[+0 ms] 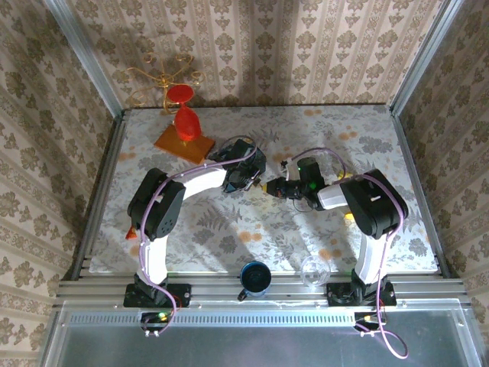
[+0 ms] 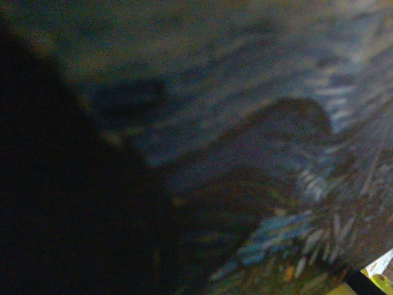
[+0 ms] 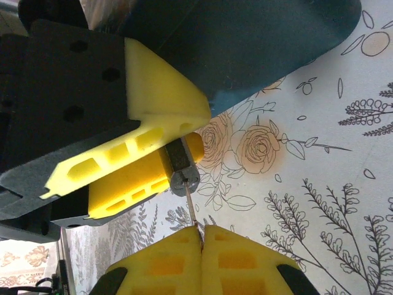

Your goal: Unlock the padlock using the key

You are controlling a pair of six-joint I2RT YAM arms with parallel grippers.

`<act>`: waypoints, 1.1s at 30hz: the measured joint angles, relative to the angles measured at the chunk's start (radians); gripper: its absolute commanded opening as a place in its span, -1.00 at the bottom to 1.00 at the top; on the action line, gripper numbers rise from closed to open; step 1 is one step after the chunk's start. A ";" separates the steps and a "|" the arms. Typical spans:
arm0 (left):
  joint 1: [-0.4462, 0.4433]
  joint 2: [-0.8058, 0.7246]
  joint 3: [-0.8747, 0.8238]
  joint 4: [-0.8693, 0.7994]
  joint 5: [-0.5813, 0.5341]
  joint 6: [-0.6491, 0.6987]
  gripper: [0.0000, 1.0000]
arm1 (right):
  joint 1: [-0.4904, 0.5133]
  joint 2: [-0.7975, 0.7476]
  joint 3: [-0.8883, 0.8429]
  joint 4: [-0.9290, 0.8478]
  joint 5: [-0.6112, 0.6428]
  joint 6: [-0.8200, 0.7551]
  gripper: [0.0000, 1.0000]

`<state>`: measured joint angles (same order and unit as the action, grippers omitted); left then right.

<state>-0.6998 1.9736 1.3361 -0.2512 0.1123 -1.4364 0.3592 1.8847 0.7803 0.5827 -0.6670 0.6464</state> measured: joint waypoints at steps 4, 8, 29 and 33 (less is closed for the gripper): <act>0.000 0.000 0.000 0.000 0.021 0.010 -1.00 | 0.006 -0.037 0.005 -0.071 0.034 -0.024 -1.00; -0.002 0.000 0.000 0.000 0.036 0.019 -1.00 | 0.006 -0.060 0.015 -0.136 0.054 -0.053 -1.00; 0.007 -0.030 -0.034 0.013 0.060 0.034 -1.00 | -0.029 0.007 0.080 -0.163 -0.136 -0.060 -1.00; 0.007 -0.069 -0.068 0.011 0.058 0.034 -1.00 | -0.021 0.002 0.064 -0.139 -0.154 -0.048 -1.00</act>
<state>-0.6930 1.9041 1.2686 -0.2398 0.1707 -1.4025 0.3386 1.8866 0.8440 0.4438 -0.8211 0.5983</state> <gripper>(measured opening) 0.300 0.038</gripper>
